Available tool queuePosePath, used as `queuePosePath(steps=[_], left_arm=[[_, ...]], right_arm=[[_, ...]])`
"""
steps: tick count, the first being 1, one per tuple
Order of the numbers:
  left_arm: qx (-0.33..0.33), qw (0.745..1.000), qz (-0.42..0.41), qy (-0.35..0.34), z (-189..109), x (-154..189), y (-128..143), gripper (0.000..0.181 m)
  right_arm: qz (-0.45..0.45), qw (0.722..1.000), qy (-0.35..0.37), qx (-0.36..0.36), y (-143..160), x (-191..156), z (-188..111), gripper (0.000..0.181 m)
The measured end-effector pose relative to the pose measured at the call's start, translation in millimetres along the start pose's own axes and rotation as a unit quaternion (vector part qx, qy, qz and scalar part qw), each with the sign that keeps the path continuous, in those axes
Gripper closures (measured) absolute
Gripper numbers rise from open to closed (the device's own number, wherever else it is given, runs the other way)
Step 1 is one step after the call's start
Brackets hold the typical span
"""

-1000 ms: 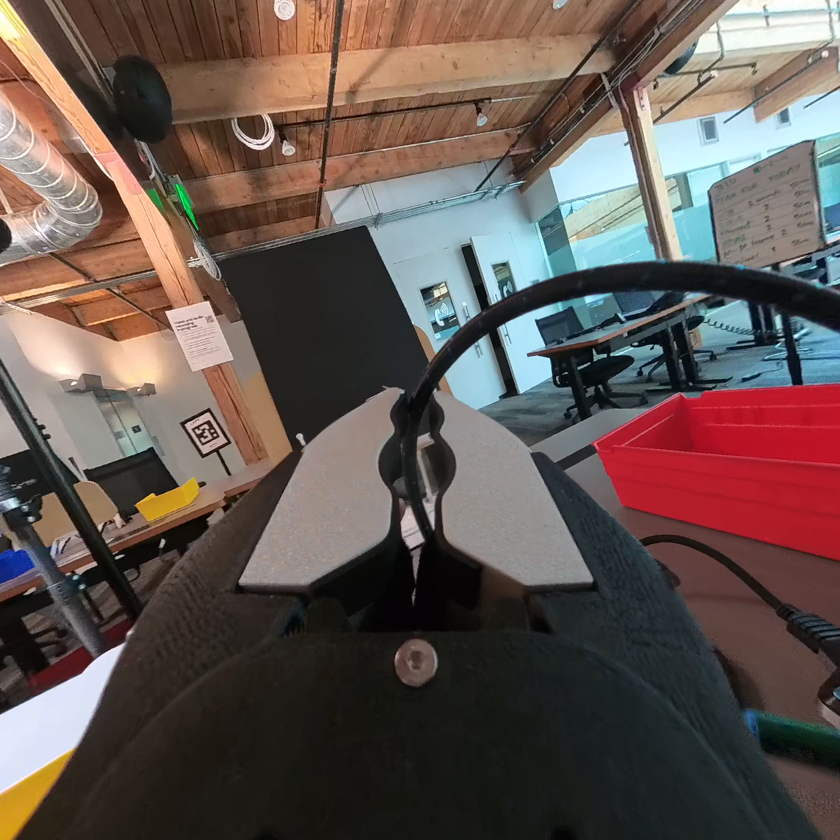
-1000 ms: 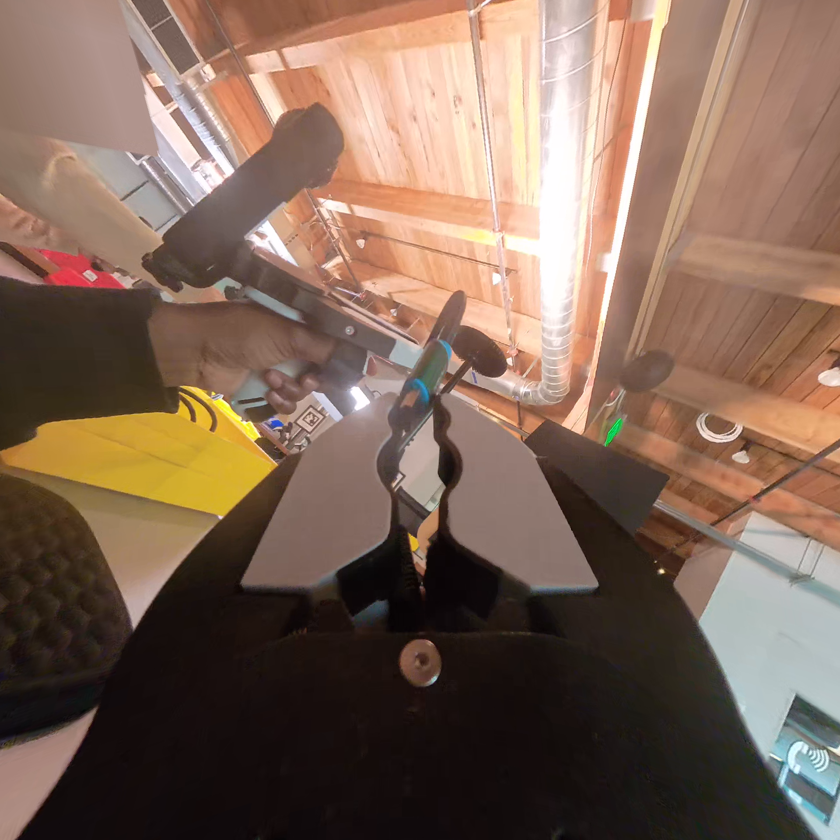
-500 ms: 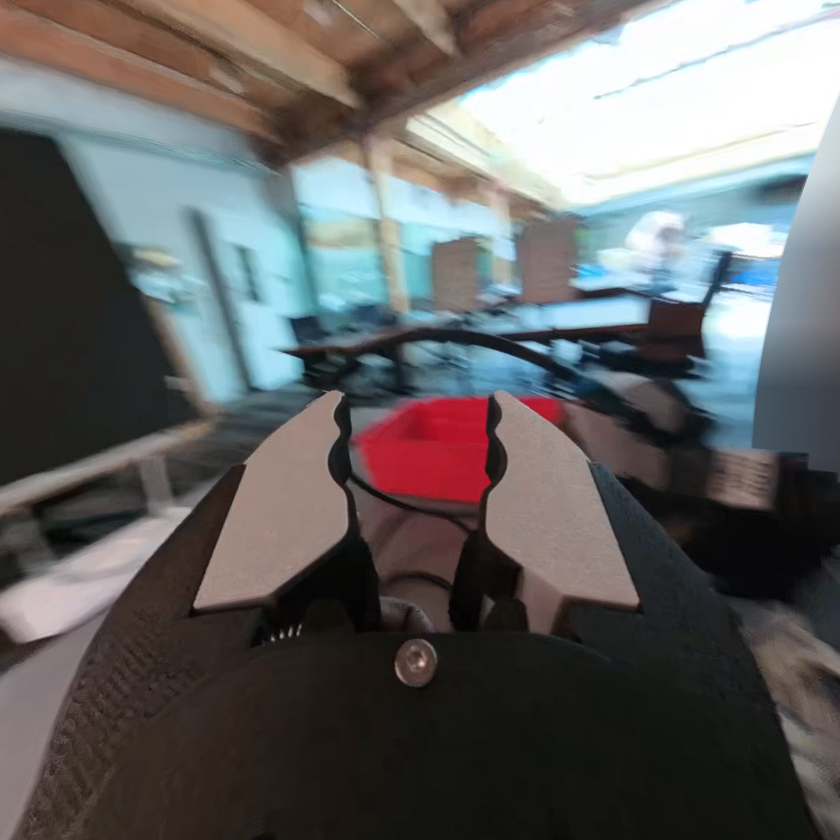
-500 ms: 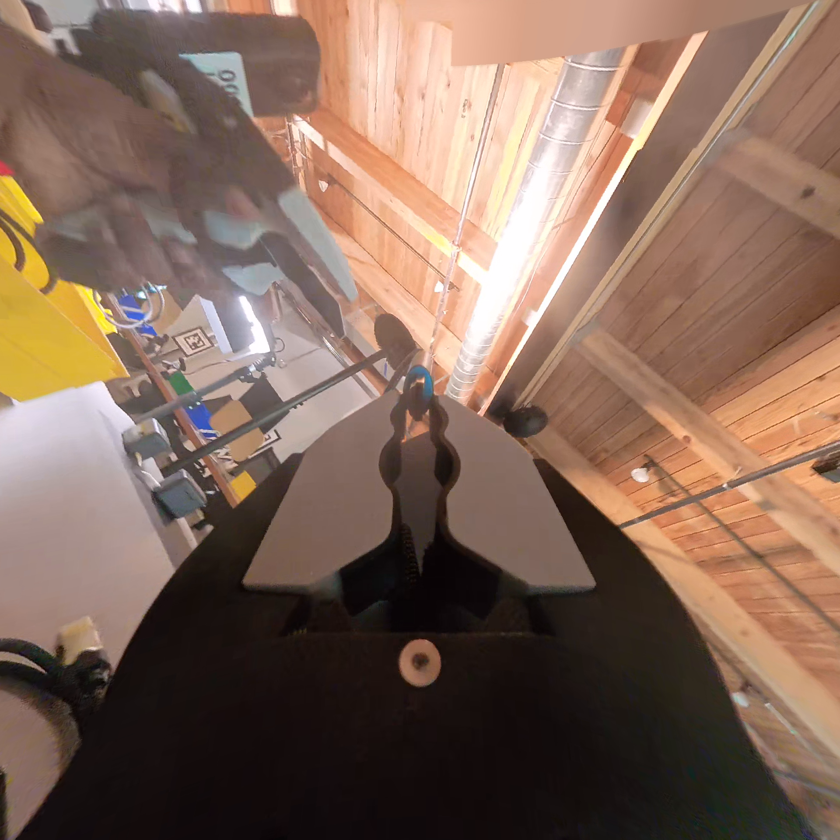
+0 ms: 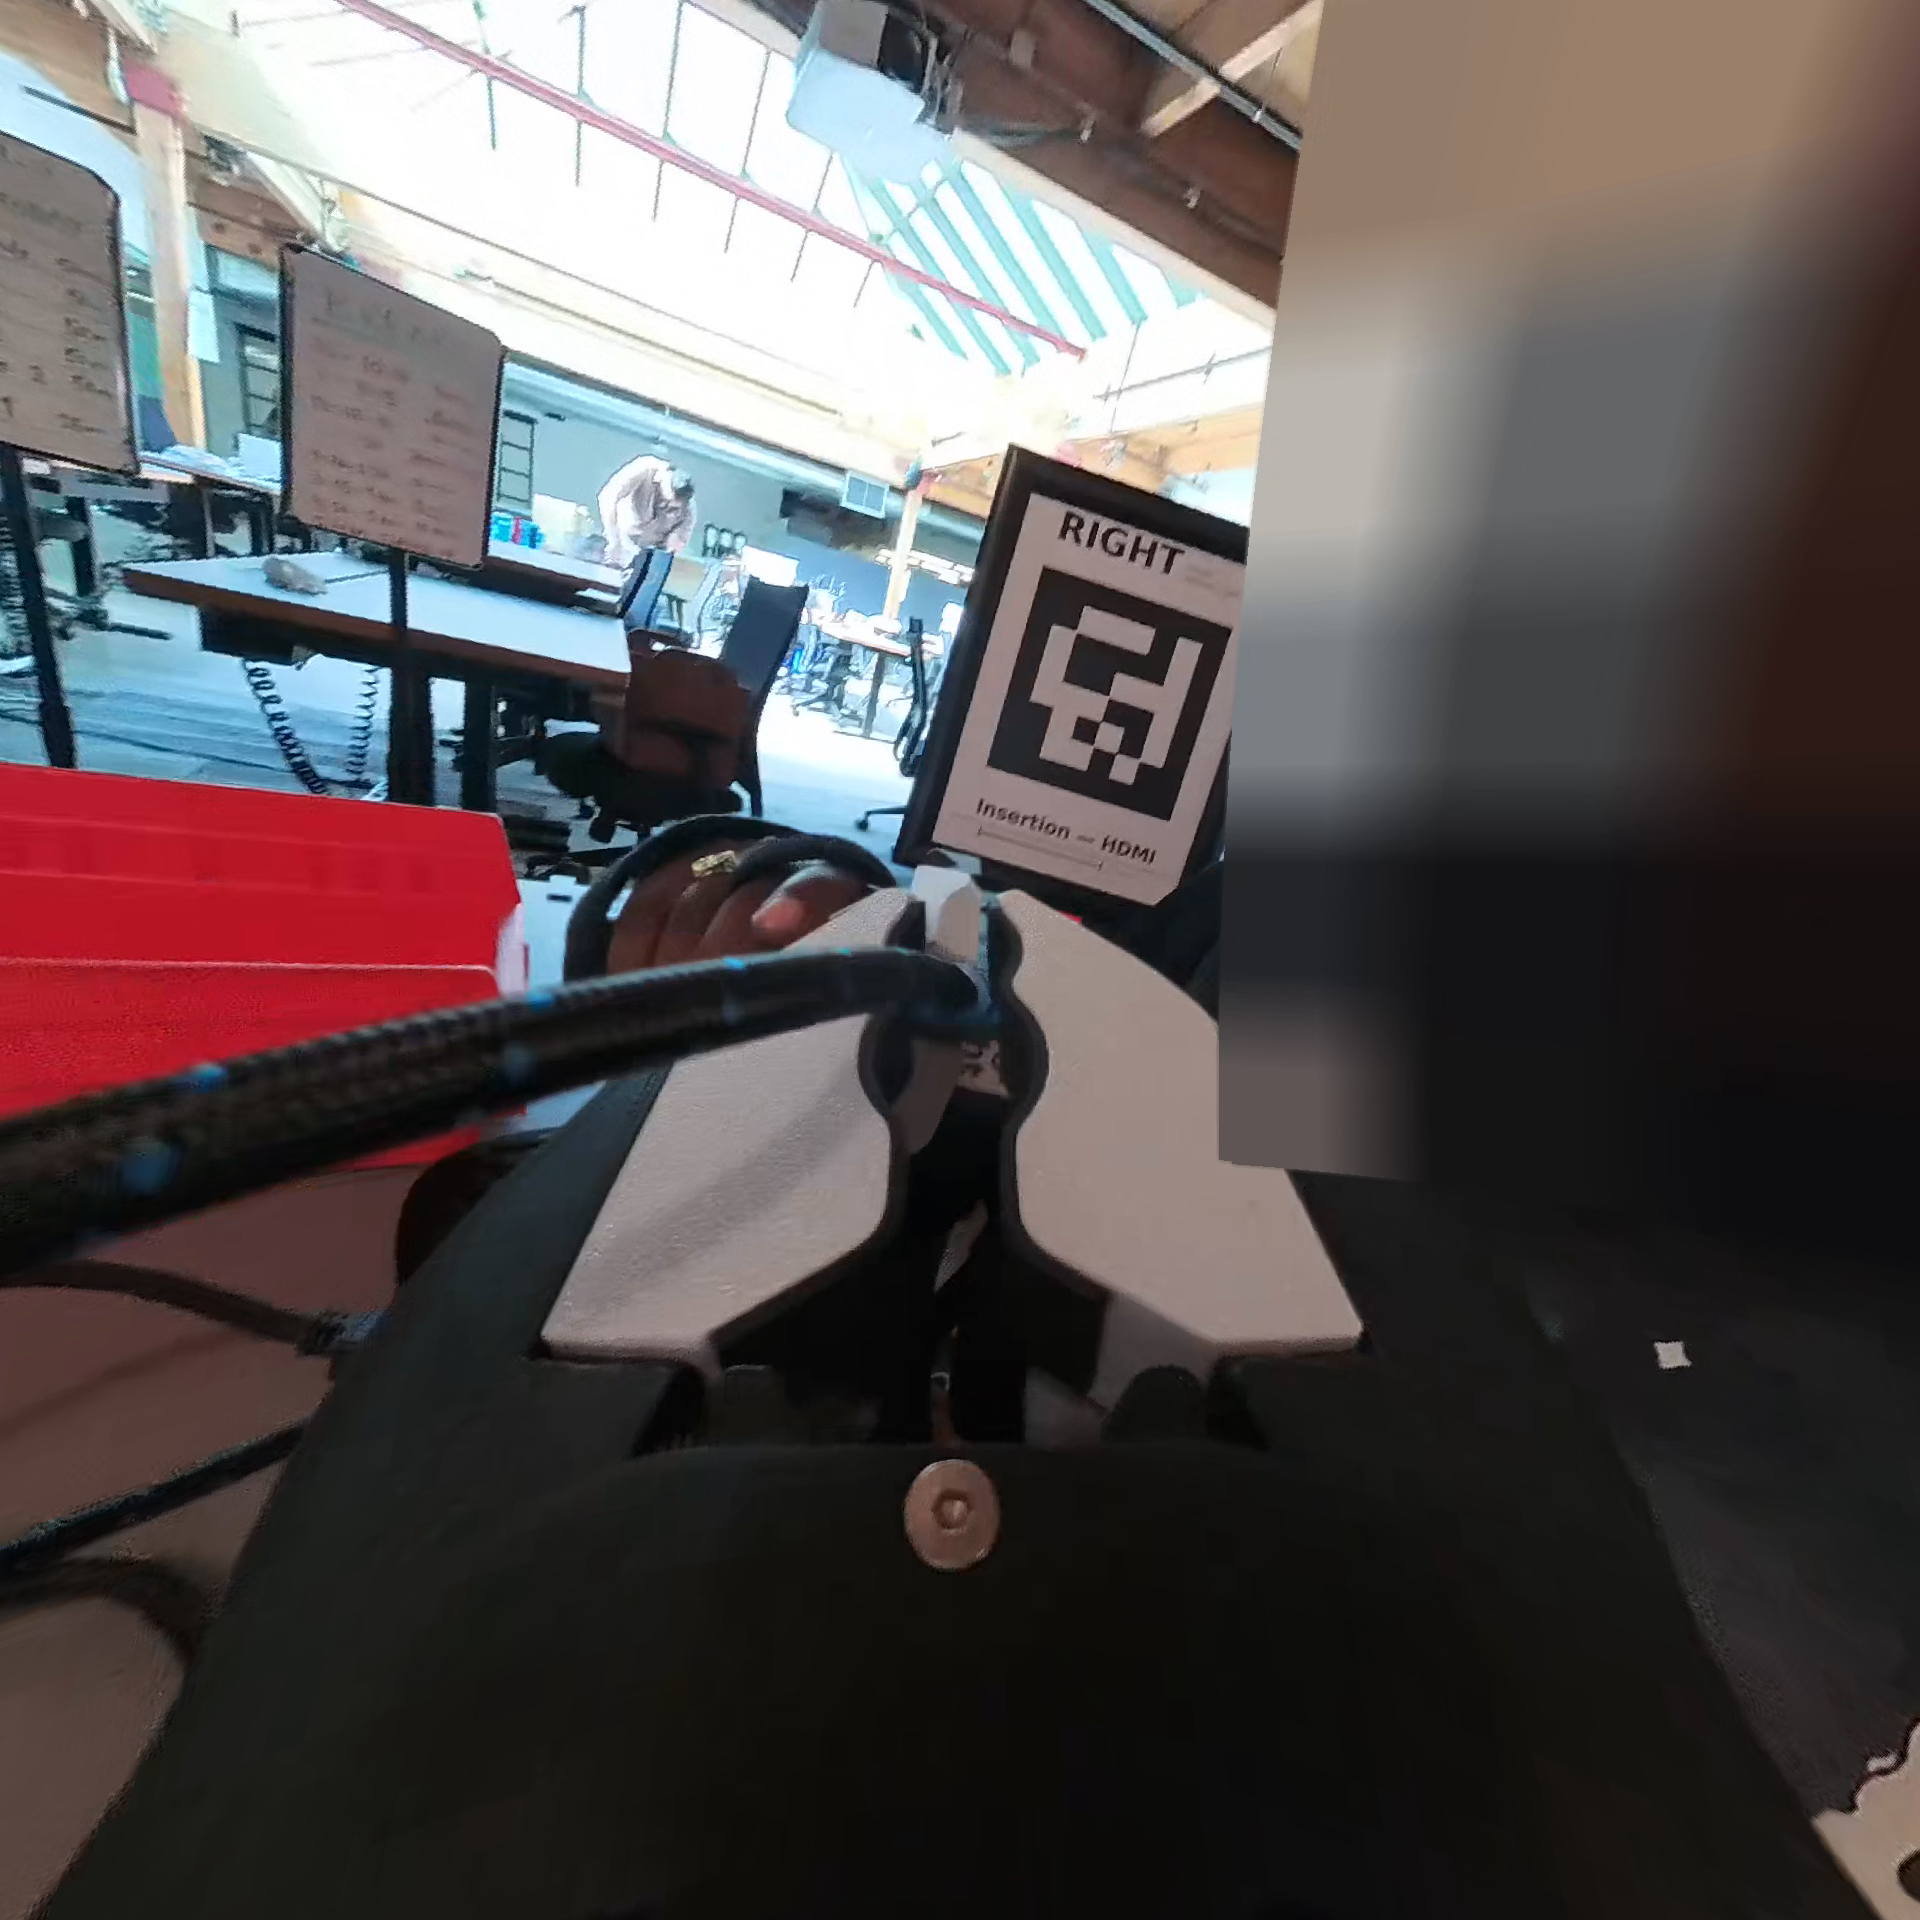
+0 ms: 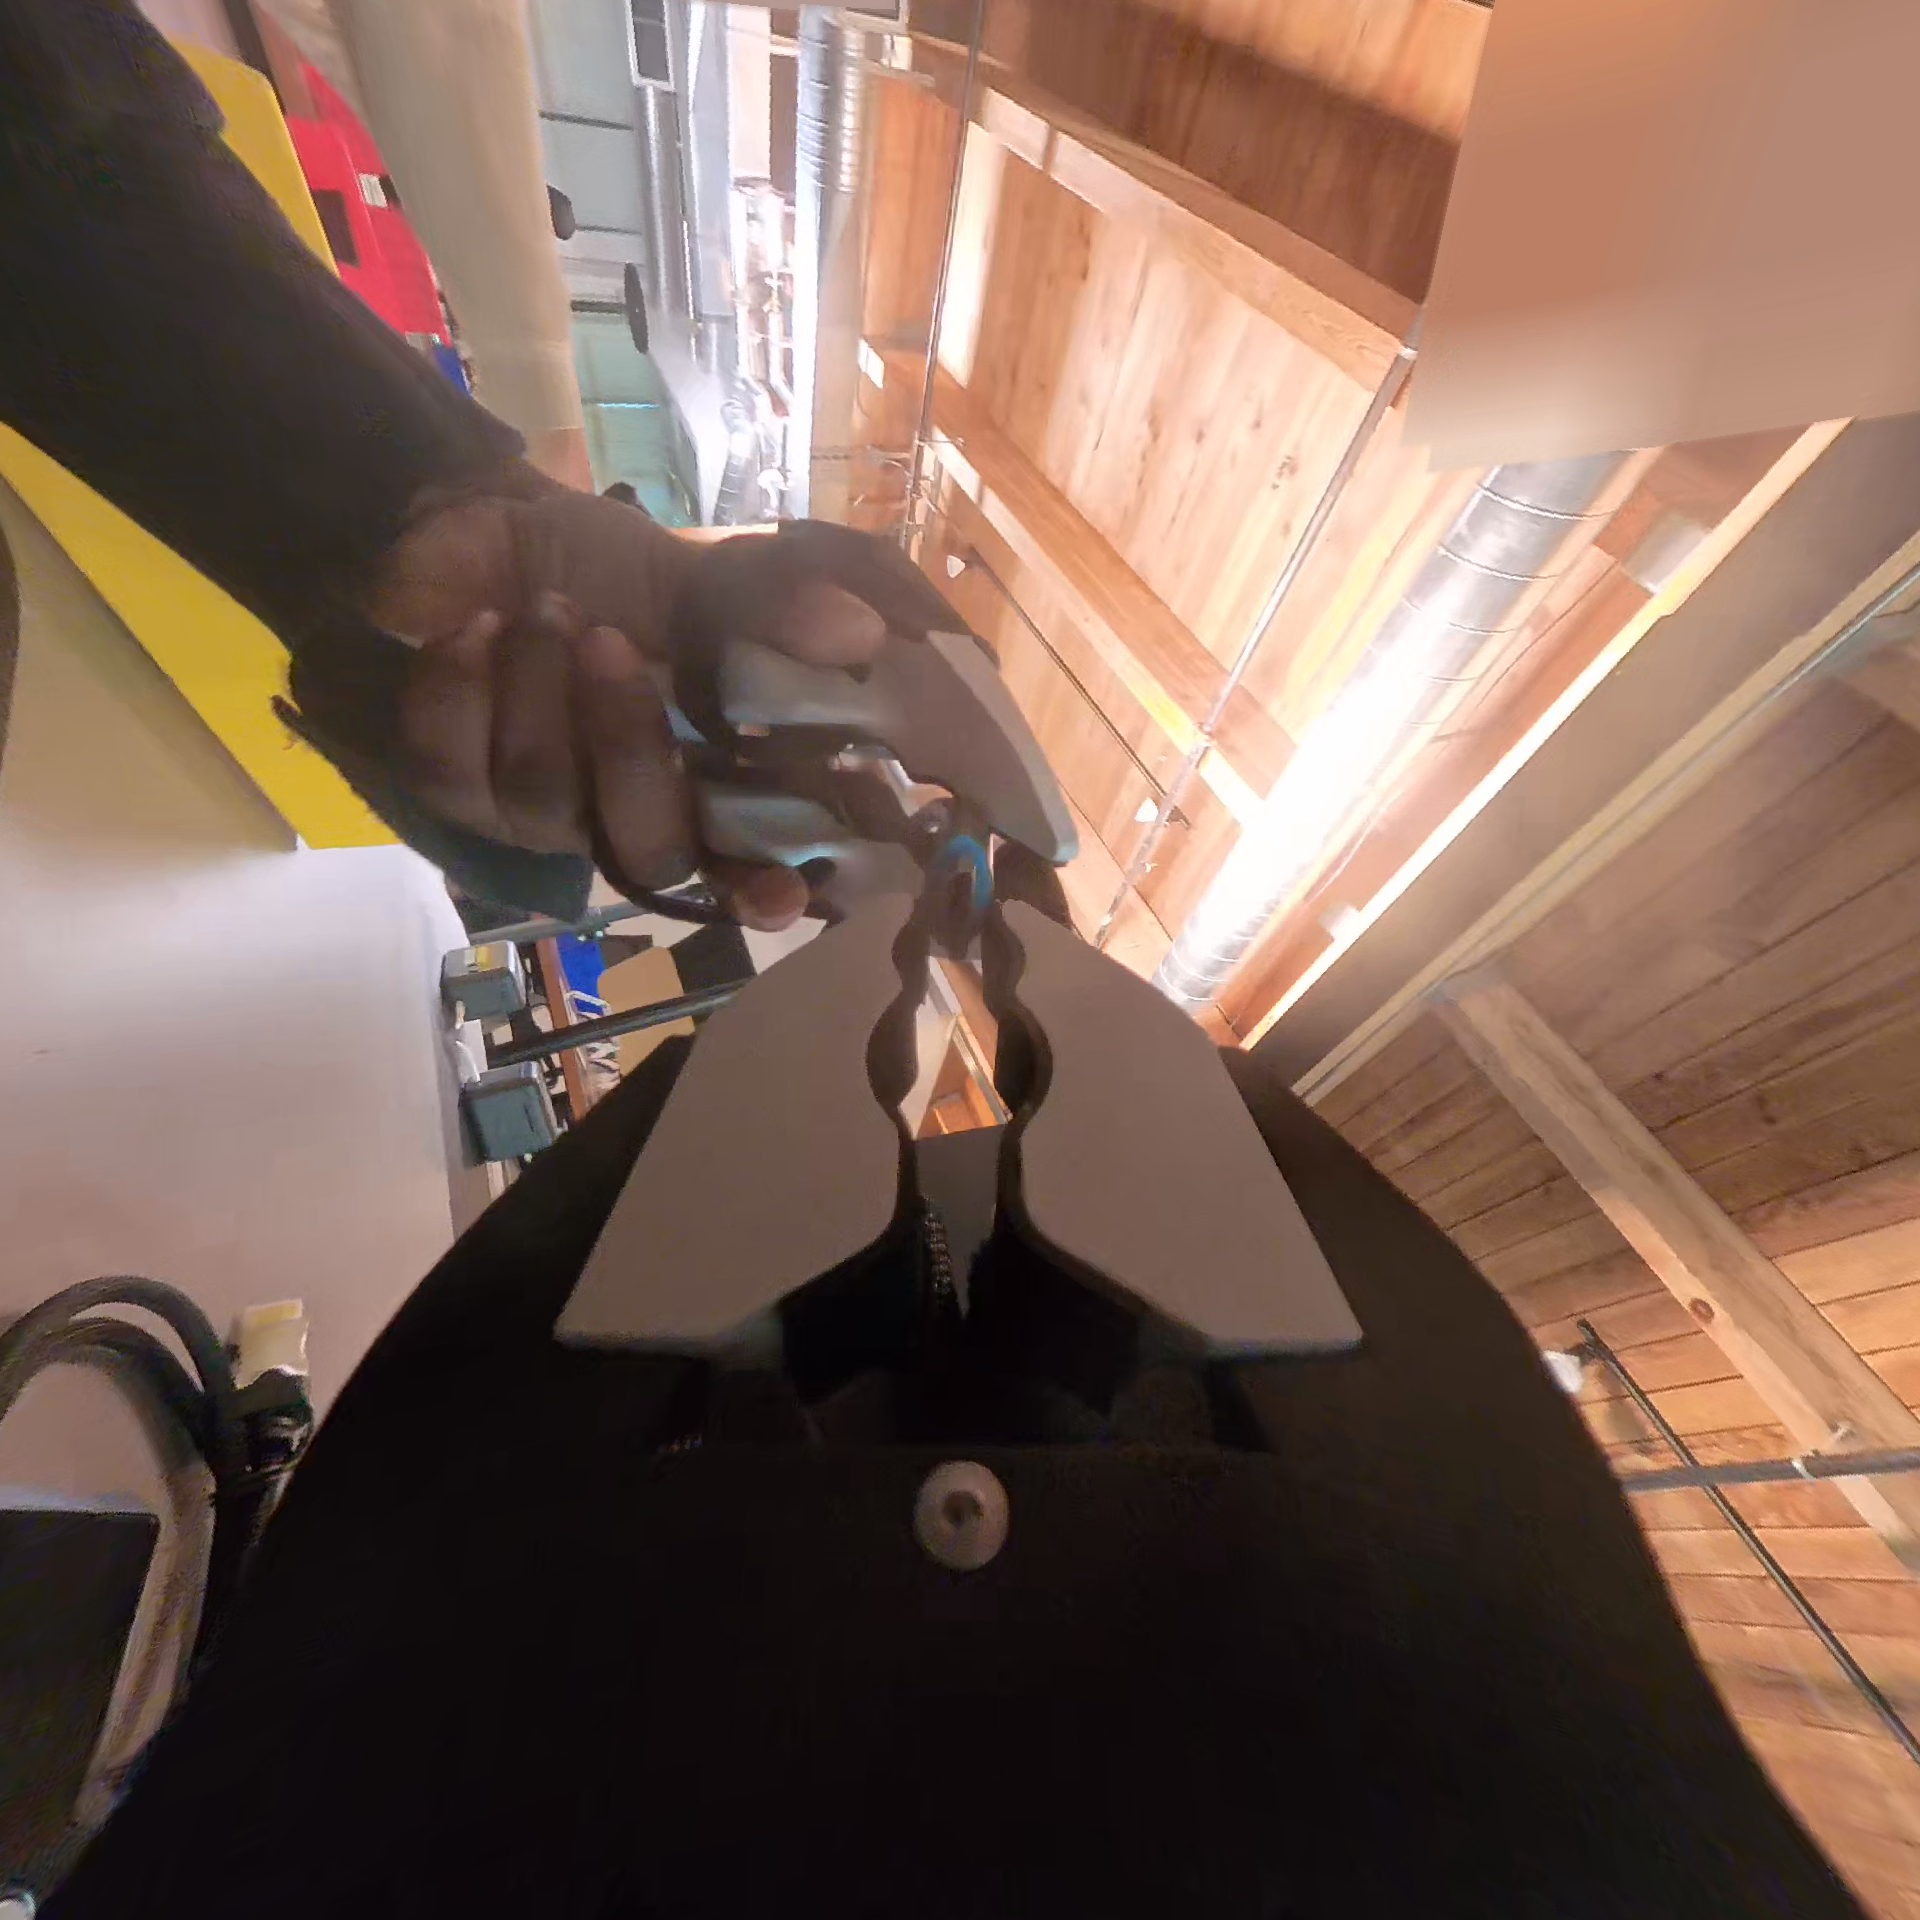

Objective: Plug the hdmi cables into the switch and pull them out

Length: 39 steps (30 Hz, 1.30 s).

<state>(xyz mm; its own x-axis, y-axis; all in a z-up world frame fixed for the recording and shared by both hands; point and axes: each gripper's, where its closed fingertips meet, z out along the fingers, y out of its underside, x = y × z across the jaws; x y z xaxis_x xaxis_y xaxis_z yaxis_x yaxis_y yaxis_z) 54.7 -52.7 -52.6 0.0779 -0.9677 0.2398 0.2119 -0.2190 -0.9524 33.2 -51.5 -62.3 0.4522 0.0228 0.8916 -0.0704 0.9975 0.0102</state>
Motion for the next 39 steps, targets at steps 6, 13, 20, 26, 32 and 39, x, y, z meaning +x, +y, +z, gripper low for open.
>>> queuePosePath(steps=[6,13,20,26,32,39], left_arm=[[-0.047,0.998,0.038,-0.018,-6.0,4.4,8.1,0.147],[-0.092,0.992,0.069,-0.055,-8.4,-1.0,17.1,0.159],[-0.02,0.988,0.119,-0.1,-8.6,-10.5,-6.6,0.161],[-0.029,0.986,0.122,-0.108,-7.0,-12.5,-3.6,0.16],[-0.056,0.988,0.119,-0.076,-3.3,-2.7,6.7,0.158],[-0.088,0.991,0.085,-0.056,0.5,0.1,17.6,0.158]], right_arm=[[-0.006,1.0,-0.017,0.011,-3.2,-2.7,-2.0,0.171],[-0.021,0.999,-0.026,0.005,-0.6,-5.1,-2.5,0.171],[0.01,1.0,0.008,0.0,1.8,5.2,-3.5,0.152],[0.001,1.0,0.006,-0.007,1.2,9.4,-3.0,0.17],[0.02,0.999,-0.026,0.034,-10.5,10.5,-9.4,0.17],[-0.032,0.997,-0.056,0.044,-16.3,3.0,-12.8,0.17]])
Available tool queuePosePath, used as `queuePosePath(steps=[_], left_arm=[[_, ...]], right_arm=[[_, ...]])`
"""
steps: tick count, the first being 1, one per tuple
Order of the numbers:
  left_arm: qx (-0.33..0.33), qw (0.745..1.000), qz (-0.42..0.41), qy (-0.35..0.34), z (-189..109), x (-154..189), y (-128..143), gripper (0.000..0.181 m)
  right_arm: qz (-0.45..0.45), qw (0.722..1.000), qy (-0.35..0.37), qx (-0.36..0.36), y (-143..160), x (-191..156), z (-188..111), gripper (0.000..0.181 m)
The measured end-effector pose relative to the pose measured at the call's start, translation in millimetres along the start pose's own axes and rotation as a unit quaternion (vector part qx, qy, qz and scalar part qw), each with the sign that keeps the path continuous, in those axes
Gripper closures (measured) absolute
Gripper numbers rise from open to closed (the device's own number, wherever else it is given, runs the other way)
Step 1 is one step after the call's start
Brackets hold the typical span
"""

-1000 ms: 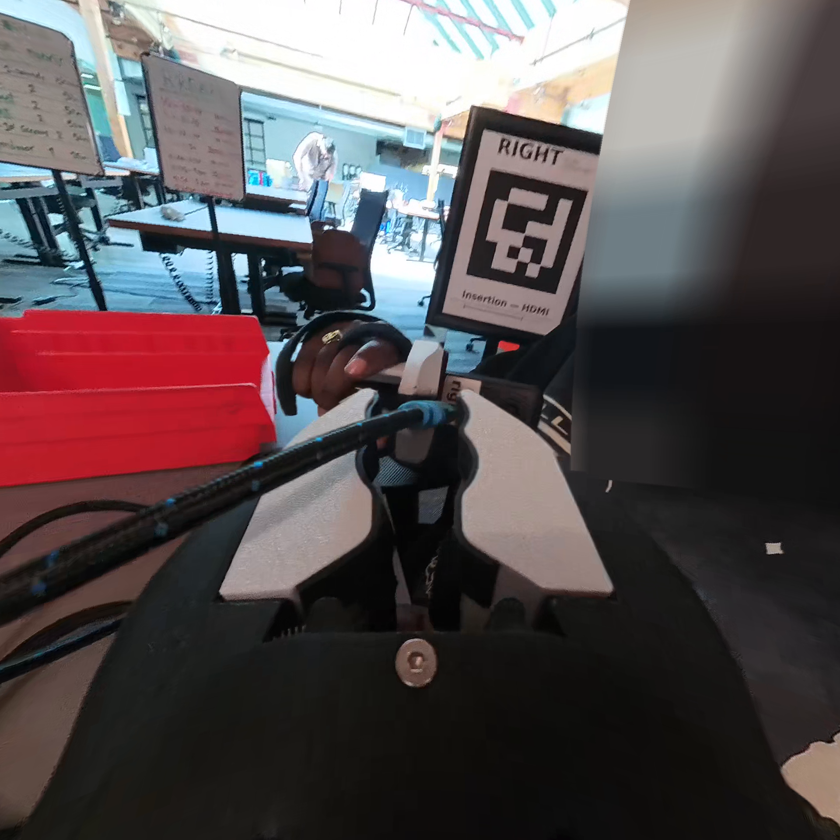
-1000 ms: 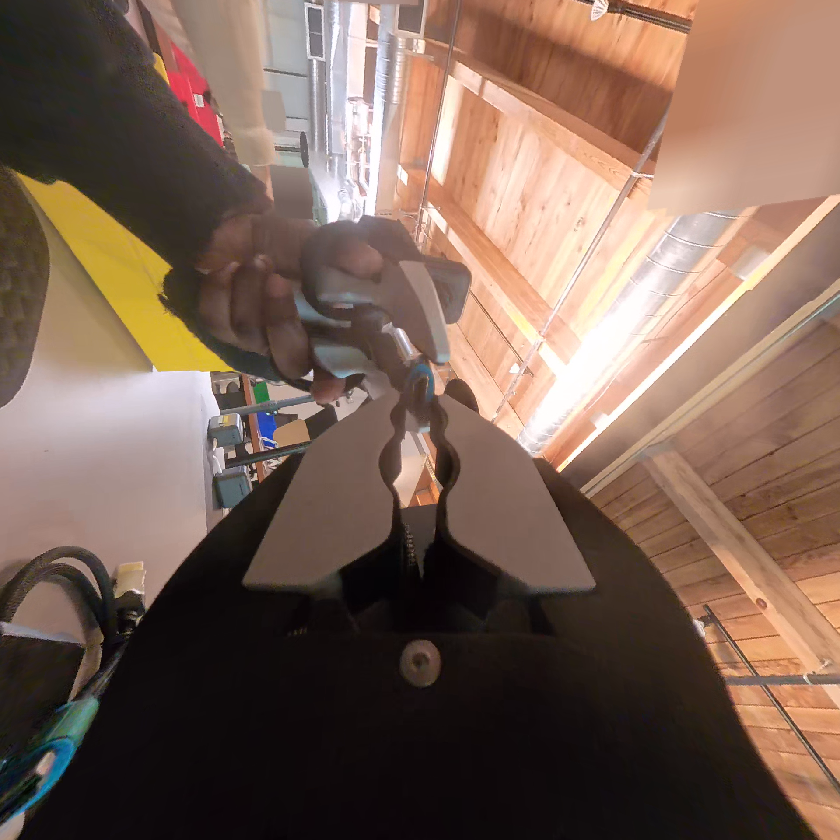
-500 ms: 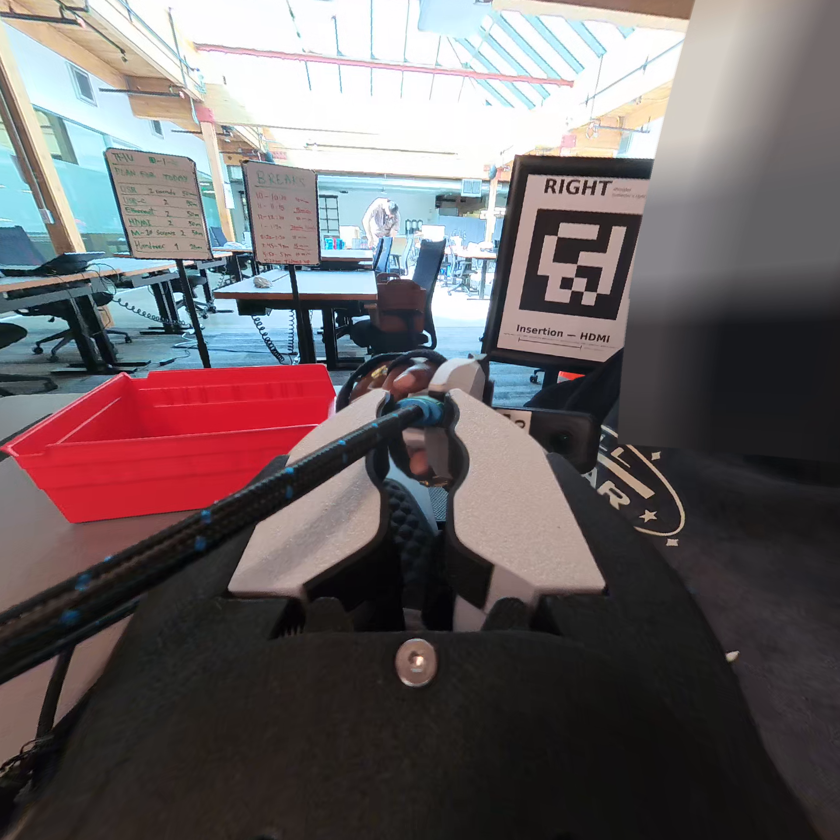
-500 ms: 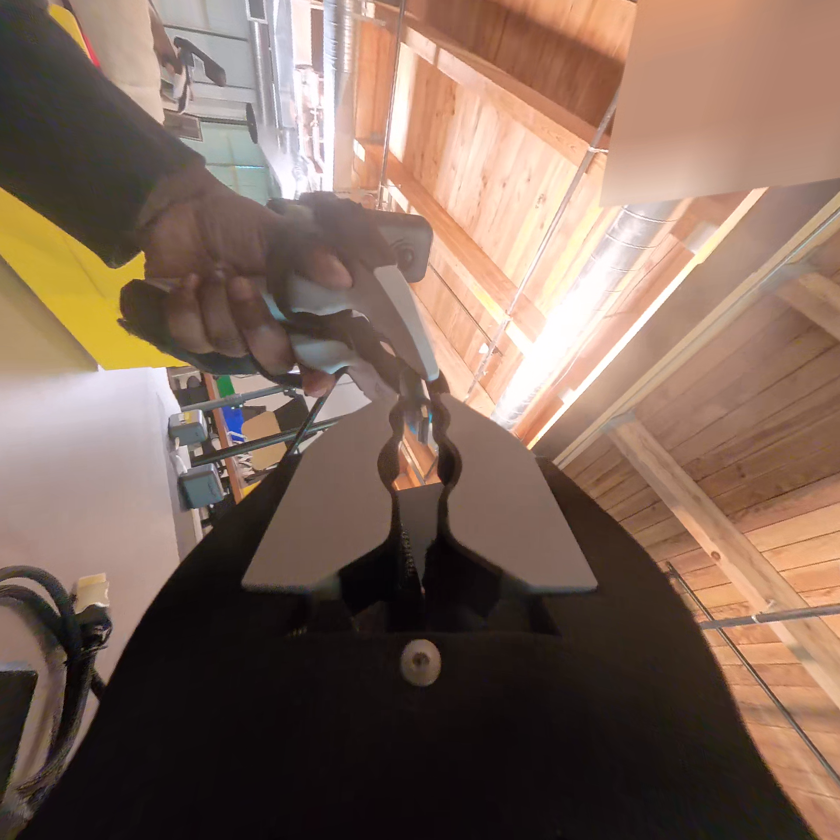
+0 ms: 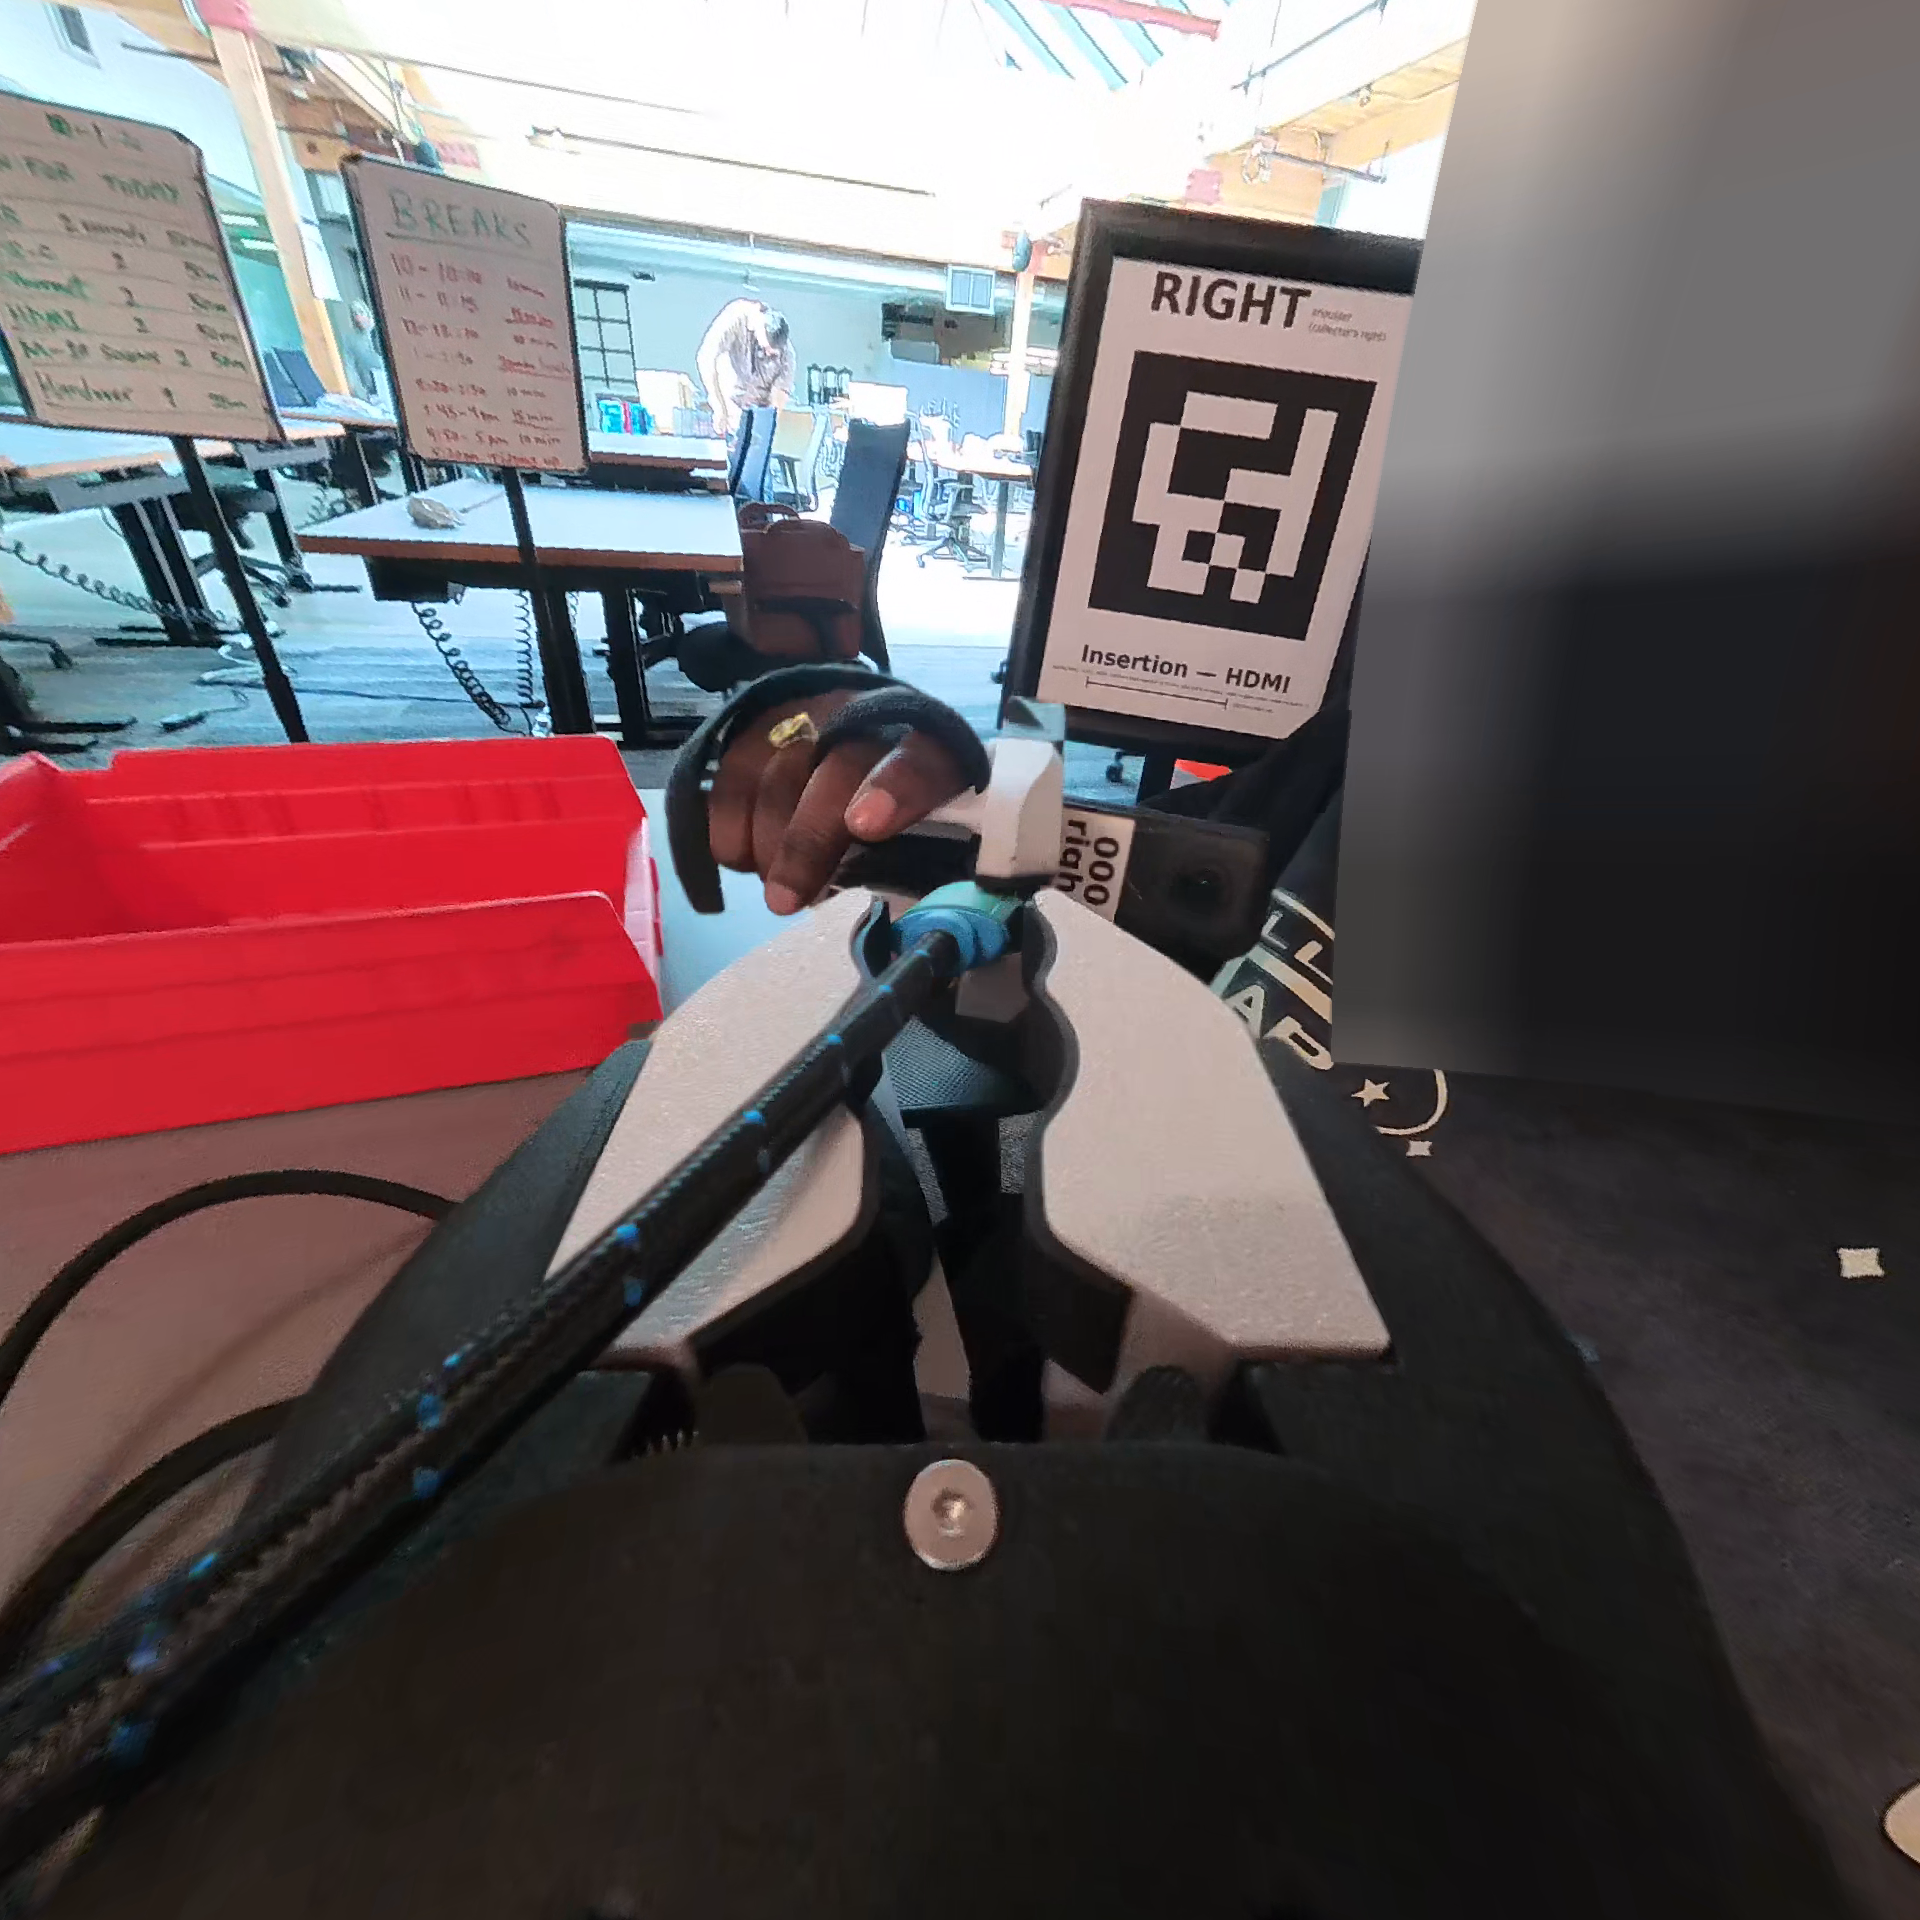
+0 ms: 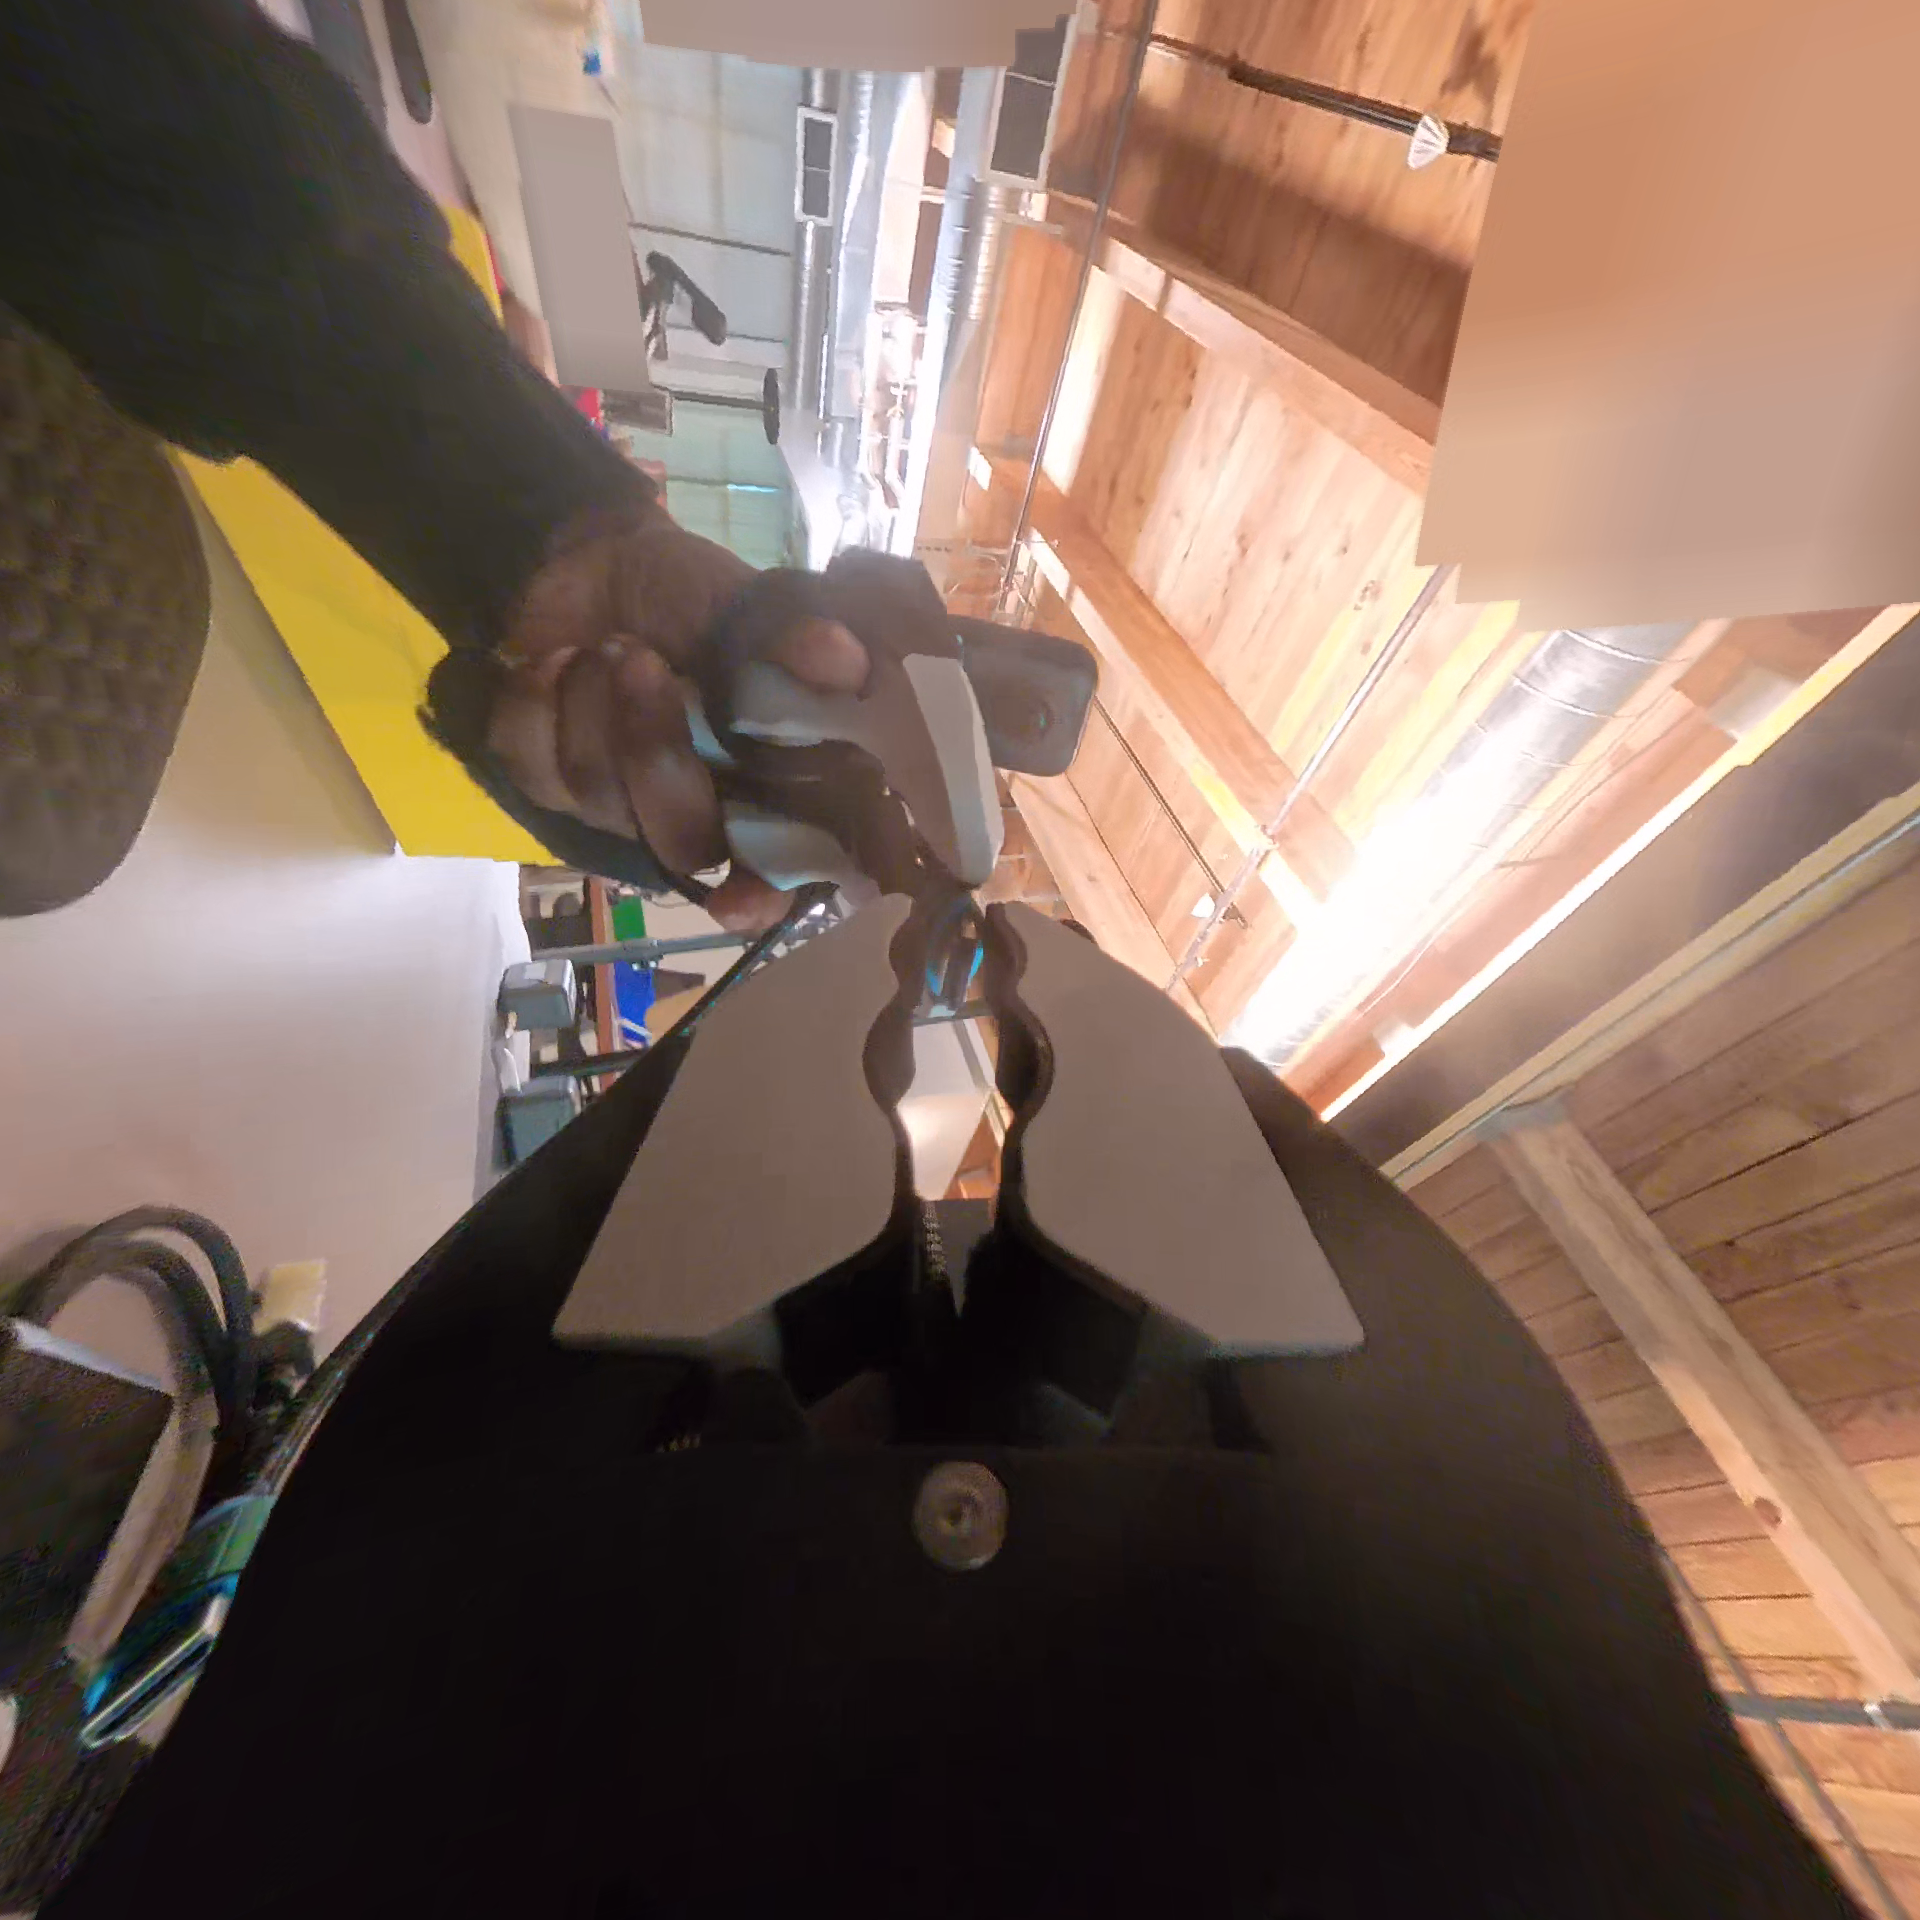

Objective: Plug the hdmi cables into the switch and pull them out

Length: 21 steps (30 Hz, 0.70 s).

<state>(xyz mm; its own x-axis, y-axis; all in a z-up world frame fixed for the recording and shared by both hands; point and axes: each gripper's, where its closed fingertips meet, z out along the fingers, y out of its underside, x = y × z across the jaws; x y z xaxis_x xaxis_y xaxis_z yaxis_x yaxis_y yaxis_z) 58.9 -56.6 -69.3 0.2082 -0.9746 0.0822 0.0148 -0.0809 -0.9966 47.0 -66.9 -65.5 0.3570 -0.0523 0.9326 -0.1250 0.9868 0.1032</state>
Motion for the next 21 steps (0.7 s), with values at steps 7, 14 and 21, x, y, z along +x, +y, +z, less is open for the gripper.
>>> queuePosePath(steps=[7,14,21], left_arm=[[-0.011,0.999,-0.035,0.01,0.3,-0.9,4.4,0.159],[0.01,0.984,0.109,-0.138,-3.0,-30.2,-10.7,0.16],[0.077,0.914,0.255,-0.307,-35.7,-51.3,-48.1,0.16]], right_arm=[[-0.038,0.999,-0.016,0.002,0.7,-4.5,-2.3,0.17],[0.211,0.972,-0.056,-0.087,45.8,-3.5,-1.1,0.163],[0.573,0.757,-0.202,-0.239,102.0,-41.0,-30.0,0.137]])
